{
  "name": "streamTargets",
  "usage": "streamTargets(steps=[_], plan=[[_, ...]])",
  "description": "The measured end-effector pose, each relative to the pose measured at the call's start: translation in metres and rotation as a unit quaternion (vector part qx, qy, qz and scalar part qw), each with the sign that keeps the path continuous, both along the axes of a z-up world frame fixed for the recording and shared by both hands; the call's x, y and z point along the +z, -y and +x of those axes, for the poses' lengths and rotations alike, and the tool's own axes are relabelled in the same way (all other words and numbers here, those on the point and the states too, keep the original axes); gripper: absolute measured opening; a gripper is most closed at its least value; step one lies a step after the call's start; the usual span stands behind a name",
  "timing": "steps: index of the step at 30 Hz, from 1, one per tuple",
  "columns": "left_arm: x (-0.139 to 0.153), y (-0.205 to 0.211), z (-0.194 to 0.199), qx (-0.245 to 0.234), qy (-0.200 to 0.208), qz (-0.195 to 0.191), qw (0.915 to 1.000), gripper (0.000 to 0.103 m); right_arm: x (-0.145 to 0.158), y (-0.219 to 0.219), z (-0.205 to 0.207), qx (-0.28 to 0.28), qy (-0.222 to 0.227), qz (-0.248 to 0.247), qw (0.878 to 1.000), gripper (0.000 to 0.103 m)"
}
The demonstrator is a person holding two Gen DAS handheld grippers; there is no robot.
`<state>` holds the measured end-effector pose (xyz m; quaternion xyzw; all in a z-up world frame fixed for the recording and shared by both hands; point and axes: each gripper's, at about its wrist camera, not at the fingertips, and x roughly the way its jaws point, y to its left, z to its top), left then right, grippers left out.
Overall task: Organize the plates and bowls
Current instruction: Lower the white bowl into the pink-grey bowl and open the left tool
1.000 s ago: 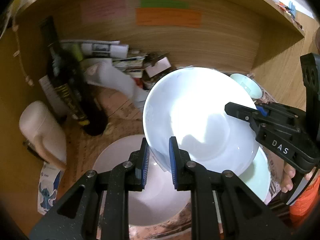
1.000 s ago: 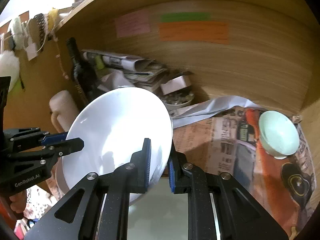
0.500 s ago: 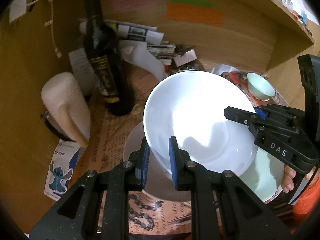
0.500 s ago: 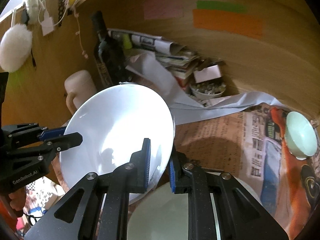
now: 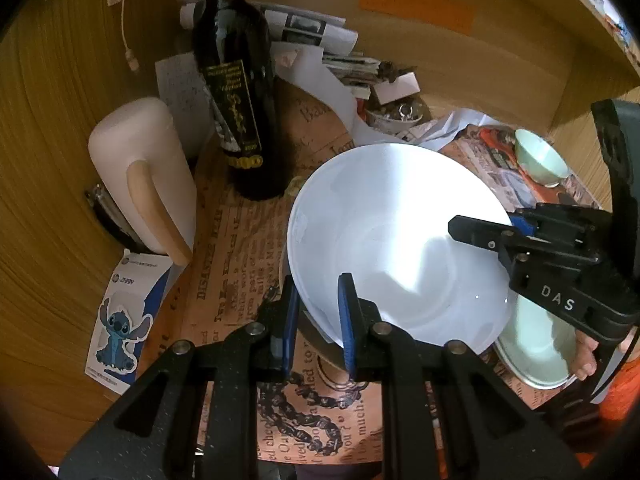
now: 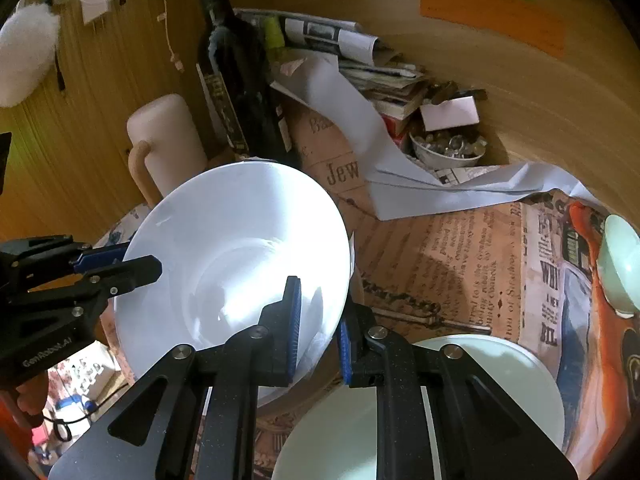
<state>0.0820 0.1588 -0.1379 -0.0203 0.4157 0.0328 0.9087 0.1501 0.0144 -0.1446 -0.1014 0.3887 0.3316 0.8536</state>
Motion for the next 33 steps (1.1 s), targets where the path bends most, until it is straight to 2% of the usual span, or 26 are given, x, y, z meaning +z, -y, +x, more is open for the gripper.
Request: streamTargets(steps=[7, 12, 20, 22, 26, 33], plan=[[-0.008, 0.005, 0.003, -0.001, -0.003, 0.033, 0.9994, 0.019, -0.008, -0.003, 0.004, 0.001, -0.011, -0.010, 1.000, 0.015], [-0.010, 0.003, 0.005, -0.008, -0.005, 0.034, 0.9994, 0.019, -0.012, -0.004, 0.006, 0.003, -0.018, -0.014, 1.000, 0.015], [-0.013, 0.005, 0.006, -0.006, -0.005, 0.068, 0.9977, 0.019, -0.015, -0.011, 0.003, 0.022, -0.001, -0.037, 0.999, 0.020], [-0.014, 0.004, 0.007, -0.009, -0.007, 0.067, 0.9977, 0.019, -0.015, -0.013, -0.001, 0.023, 0.017, -0.044, 0.999, 0.023], [-0.014, 0.004, 0.007, -0.009, -0.006, 0.064, 0.9979, 0.019, -0.016, -0.014, -0.002, 0.032, 0.013, -0.044, 0.998, 0.034], [-0.011, 0.001, 0.009, -0.008, -0.010, 0.044, 0.9990, 0.024, -0.014, -0.012, 0.000, 0.033, 0.000, -0.036, 0.999, 0.037]])
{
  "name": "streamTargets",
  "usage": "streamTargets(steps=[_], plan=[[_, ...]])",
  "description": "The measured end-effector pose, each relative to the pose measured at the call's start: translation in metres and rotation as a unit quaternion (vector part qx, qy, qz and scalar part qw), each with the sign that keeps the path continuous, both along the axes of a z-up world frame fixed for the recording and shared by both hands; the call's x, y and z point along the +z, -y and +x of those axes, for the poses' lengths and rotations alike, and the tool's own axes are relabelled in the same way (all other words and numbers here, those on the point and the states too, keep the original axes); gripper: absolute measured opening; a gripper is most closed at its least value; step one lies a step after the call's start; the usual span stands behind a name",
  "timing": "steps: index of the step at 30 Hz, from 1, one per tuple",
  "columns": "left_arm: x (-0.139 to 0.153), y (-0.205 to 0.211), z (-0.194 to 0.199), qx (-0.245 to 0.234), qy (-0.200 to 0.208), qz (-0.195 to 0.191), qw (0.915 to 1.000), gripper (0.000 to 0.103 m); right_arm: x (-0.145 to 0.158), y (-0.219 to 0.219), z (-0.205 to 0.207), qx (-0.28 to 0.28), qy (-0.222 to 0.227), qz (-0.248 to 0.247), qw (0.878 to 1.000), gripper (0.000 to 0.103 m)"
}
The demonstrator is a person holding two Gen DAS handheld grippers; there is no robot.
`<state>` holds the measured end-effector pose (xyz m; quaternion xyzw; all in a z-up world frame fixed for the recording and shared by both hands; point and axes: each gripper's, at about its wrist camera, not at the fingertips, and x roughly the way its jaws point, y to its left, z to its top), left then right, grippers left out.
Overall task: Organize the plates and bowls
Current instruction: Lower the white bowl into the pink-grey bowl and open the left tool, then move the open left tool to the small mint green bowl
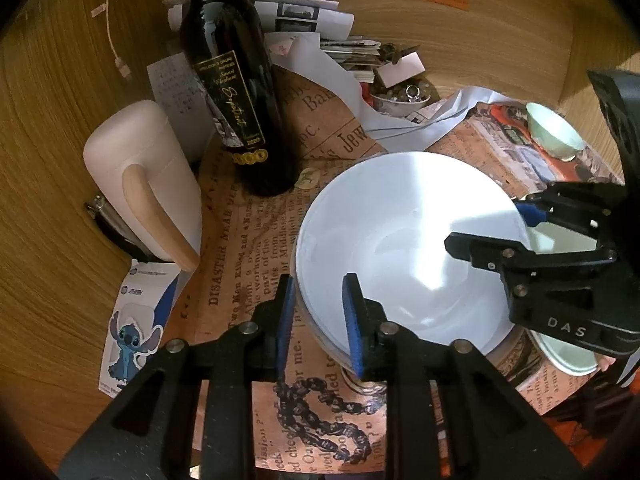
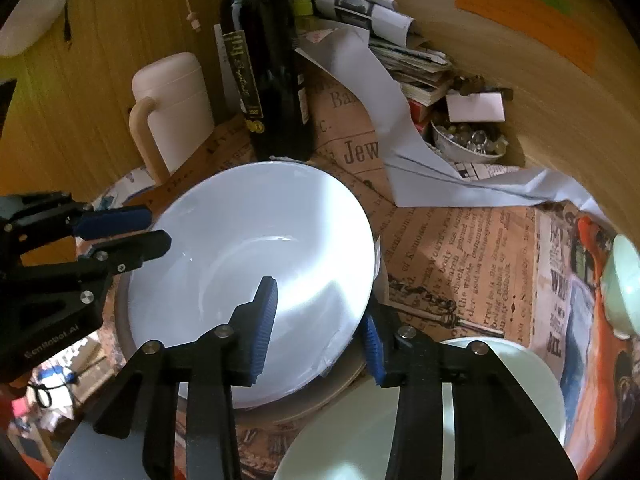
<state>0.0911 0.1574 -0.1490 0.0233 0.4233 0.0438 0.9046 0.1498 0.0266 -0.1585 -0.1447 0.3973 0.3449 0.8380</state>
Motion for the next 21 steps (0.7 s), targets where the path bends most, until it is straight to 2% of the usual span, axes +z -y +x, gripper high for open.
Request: streamTargets(steps=[4, 5, 6, 7, 10, 14, 17, 21], plan=[[0.009, -0.001, 0.002, 0.003, 0.010, -0.008, 0.9999, 0.025, 0.006, 0.009, 0.005, -0.010, -0.010, 0.030, 0.999, 0.040], [0.013, 0.001, 0.002, 0.003, 0.015, -0.009, 0.9998, 0.028, 0.008, 0.012, 0.007, -0.013, -0.011, 0.036, 0.999, 0.045], [0.018, 0.003, 0.002, 0.002, 0.022, -0.010, 0.9997, 0.037, 0.010, 0.015, 0.008, -0.019, -0.006, 0.041, 0.999, 0.049], [0.023, 0.005, 0.001, 0.001, 0.029, -0.010, 0.9995, 0.049, 0.015, 0.020, 0.008, -0.030, 0.008, 0.047, 0.998, 0.058], [0.039, 0.013, -0.002, -0.005, 0.063, -0.011, 0.9979, 0.067, 0.031, 0.038, 0.005, -0.052, 0.047, 0.066, 0.995, 0.069], [0.057, 0.029, 0.003, -0.020, 0.088, -0.013, 0.9958, 0.076, 0.051, 0.066, 0.010, -0.077, 0.074, 0.089, 0.990, 0.078], [0.069, 0.042, 0.010, -0.034, 0.103, -0.022, 0.9939, 0.088, 0.063, 0.088, 0.014, -0.099, 0.088, 0.102, 0.986, 0.081], [0.079, 0.062, 0.024, -0.050, 0.120, -0.031, 0.9910, 0.090, 0.077, 0.126, 0.023, -0.139, 0.112, 0.111, 0.978, 0.083]])
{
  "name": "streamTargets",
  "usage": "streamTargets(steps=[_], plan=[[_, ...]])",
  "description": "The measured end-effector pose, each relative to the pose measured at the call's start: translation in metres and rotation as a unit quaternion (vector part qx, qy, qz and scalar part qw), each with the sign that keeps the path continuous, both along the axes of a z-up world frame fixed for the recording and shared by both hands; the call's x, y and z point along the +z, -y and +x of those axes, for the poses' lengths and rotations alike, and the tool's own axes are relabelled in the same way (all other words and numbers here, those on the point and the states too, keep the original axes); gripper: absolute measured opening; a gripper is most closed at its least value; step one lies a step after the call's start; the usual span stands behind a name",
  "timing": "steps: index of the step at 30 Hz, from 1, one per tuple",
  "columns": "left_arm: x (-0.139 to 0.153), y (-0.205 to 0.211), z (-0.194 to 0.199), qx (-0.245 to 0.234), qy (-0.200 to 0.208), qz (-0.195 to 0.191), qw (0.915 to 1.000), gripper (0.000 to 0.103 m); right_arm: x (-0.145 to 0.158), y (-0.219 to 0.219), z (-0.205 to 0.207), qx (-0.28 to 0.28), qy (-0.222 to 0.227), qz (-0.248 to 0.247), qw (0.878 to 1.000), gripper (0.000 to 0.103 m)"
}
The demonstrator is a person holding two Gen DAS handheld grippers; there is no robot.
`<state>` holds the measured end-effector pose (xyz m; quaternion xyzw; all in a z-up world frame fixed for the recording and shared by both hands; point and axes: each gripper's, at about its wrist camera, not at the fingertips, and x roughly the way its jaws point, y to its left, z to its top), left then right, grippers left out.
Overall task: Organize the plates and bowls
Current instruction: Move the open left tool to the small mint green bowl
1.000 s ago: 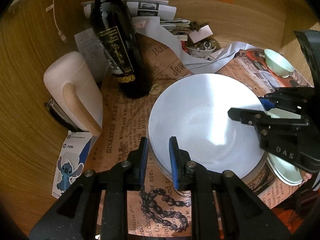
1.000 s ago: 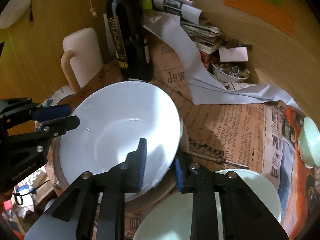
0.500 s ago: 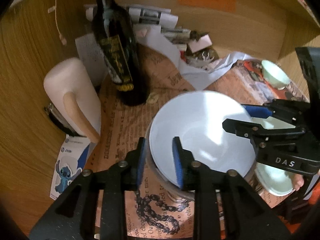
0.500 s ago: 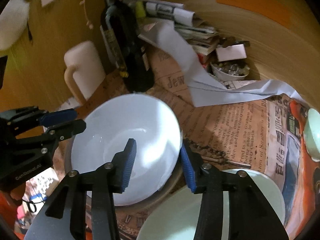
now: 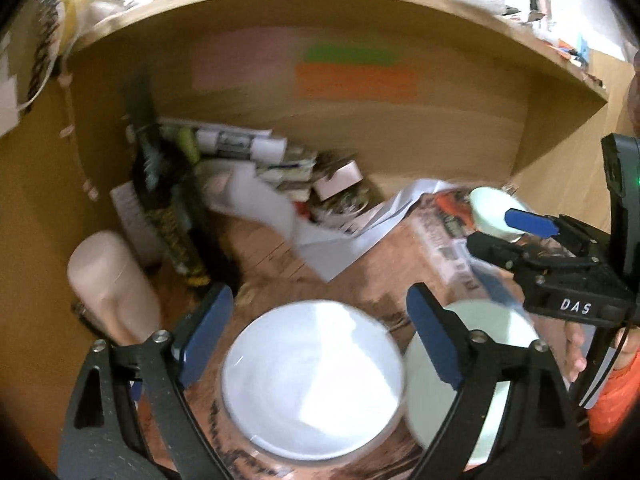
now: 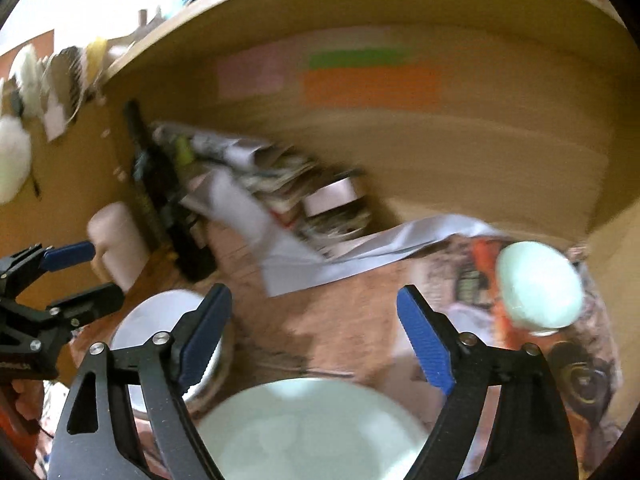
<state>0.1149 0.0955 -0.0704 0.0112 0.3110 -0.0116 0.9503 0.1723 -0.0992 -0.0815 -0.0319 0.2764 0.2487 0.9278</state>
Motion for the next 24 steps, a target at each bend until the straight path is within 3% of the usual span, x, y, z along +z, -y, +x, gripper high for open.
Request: streamTargets(steps=[7, 12, 24], plan=[[0.004, 0.039, 0.036, -0.030, 0.000, -0.002, 0.9996, 0.096, 0.011, 0.057, 0.015, -0.085, 0.040, -0.017, 0.995, 0.084], [-0.006, 0.069, 0.069, -0.048, -0.023, 0.016, 0.9984, 0.096, 0.009, 0.087, 0.028, -0.133, 0.051, -0.035, 0.989, 0.084], [-0.023, 0.123, 0.140, -0.093, -0.087, 0.015, 0.9917, 0.096, -0.024, 0.145, 0.100, -0.230, -0.012, -0.057, 0.972, 0.084]])
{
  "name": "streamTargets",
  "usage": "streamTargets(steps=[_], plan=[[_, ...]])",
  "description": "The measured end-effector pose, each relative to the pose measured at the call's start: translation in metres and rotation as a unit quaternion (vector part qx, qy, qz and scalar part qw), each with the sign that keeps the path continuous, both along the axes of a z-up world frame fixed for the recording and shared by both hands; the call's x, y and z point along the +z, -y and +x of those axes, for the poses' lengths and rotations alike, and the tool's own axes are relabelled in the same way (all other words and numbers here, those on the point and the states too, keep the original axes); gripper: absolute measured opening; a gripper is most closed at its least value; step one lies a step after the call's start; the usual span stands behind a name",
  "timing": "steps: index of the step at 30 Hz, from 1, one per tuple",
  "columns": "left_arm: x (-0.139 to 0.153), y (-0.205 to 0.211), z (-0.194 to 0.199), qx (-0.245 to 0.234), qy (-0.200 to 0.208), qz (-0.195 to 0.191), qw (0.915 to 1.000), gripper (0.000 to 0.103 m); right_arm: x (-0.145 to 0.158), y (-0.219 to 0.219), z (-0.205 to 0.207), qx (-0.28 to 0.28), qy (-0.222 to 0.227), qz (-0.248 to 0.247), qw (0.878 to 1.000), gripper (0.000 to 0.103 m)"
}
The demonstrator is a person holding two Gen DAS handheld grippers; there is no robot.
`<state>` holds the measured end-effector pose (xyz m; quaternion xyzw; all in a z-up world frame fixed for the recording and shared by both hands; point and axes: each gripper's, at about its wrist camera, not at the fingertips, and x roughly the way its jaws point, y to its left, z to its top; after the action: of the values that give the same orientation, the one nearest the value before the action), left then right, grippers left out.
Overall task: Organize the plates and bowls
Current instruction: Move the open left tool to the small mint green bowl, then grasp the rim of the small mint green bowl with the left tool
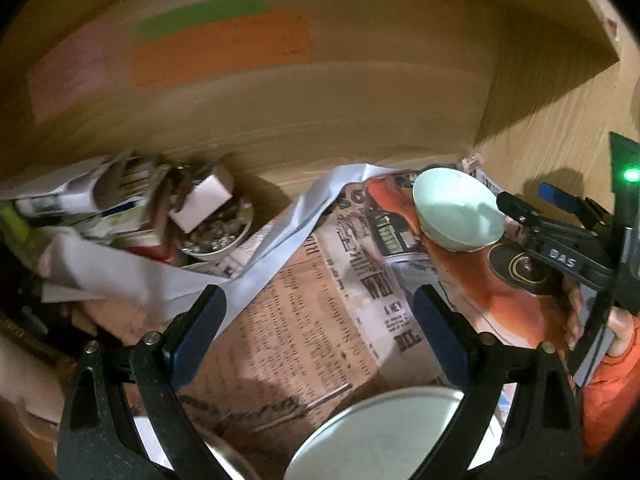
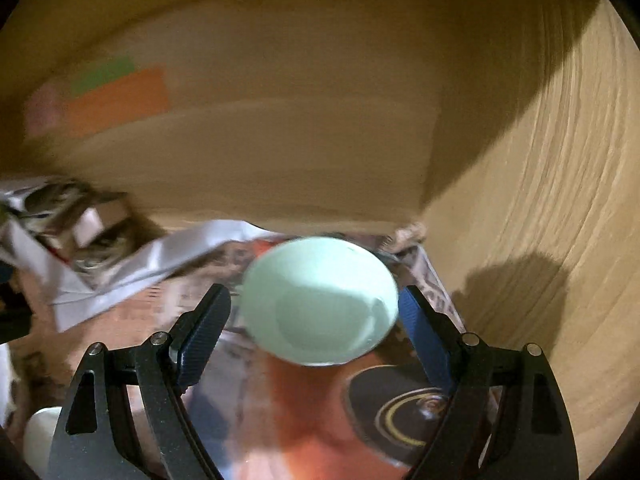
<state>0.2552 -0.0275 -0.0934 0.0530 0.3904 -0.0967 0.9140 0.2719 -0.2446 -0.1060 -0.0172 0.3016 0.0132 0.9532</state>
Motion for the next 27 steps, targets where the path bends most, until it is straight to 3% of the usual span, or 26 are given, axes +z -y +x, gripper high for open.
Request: streamTargets(steps=[6, 10, 11, 15, 20, 27], plan=[[-0.007, 0.021, 0.028, -0.004, -0.013, 0.018, 0.9998, 0.096, -0.028, 0.023, 0.031, -0.022, -0.056, 0.020, 0.998, 0.082], [-0.013, 0.033, 0.043, -0.009, -0.023, 0.035, 0.9991, 0.096, -0.045, 0.034, 0.045, -0.021, -0.097, 0.047, 0.994, 0.063], [-0.013, 0.035, 0.045, -0.009, -0.026, 0.035, 0.9990, 0.096, -0.048, 0.035, 0.046, -0.020, -0.102, 0.048, 0.993, 0.062], [-0.021, 0.044, 0.052, -0.016, -0.036, 0.046, 0.9981, 0.096, -0.054, 0.033, 0.048, -0.020, -0.104, 0.043, 0.993, 0.061], [-0.032, 0.053, 0.061, -0.019, -0.050, 0.061, 0.9967, 0.096, -0.065, 0.035, 0.056, -0.022, -0.118, 0.034, 0.992, 0.038], [-0.046, 0.067, 0.076, -0.023, -0.073, 0.065, 0.9949, 0.096, -0.065, 0.025, 0.046, 0.046, -0.126, 0.044, 0.990, 0.027]])
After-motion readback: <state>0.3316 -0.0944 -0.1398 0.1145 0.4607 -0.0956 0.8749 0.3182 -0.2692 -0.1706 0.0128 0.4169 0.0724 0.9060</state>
